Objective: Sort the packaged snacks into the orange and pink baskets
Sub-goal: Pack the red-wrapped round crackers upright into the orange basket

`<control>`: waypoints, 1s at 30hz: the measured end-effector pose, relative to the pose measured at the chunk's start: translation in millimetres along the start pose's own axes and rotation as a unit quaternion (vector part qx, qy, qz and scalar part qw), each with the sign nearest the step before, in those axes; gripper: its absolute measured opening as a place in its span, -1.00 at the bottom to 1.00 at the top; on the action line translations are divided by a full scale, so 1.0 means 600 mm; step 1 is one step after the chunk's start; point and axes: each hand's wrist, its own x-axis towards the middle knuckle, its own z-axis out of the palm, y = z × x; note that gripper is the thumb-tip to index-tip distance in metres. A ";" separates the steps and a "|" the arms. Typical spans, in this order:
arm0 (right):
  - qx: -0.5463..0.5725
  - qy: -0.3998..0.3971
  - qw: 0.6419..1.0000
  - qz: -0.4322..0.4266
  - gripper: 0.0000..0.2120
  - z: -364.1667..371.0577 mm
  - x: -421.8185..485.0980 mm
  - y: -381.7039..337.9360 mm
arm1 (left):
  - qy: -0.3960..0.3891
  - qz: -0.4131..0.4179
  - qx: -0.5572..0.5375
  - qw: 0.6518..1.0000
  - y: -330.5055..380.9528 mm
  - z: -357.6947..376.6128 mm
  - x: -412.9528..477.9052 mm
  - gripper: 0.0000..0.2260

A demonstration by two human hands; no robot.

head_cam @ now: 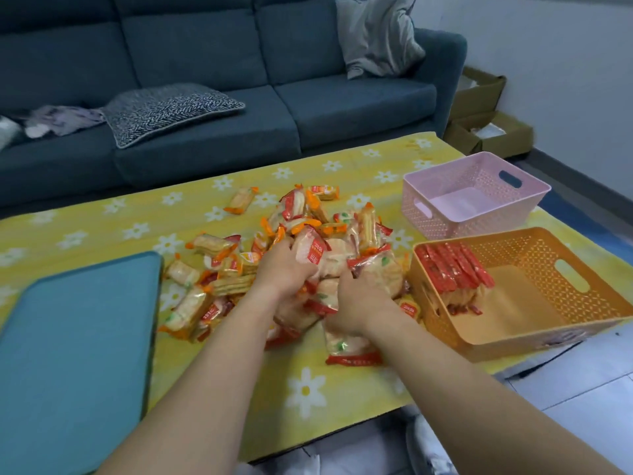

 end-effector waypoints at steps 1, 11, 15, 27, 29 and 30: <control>-0.021 0.005 1.000 -0.008 -0.20 0.000 0.000 0.000 | -0.024 -0.016 -0.061 0.998 -0.007 -0.012 -0.005 -0.70; 0.191 0.150 0.969 -0.033 -0.73 -0.084 -0.026 -0.004 | -0.123 0.004 -0.361 0.924 -0.029 -0.078 -0.054 -0.76; 0.511 0.053 0.858 -0.010 -0.75 -0.099 -0.040 -0.010 | -0.194 0.039 -0.362 0.911 -0.005 -0.065 -0.070 -0.74; -0.145 -0.035 0.989 -0.005 -0.19 0.006 -0.075 -0.038 | -0.140 -0.009 0.147 0.979 -0.041 -0.057 -0.073 -0.50; -0.138 -0.024 0.990 0.017 -0.01 0.005 -0.067 -0.039 | -0.142 -0.016 0.153 0.978 -0.045 -0.049 -0.077 -0.50; -0.119 -0.026 0.992 0.027 0.01 0.002 -0.064 -0.039 | -0.147 -0.022 0.146 0.978 -0.047 -0.045 -0.079 -0.53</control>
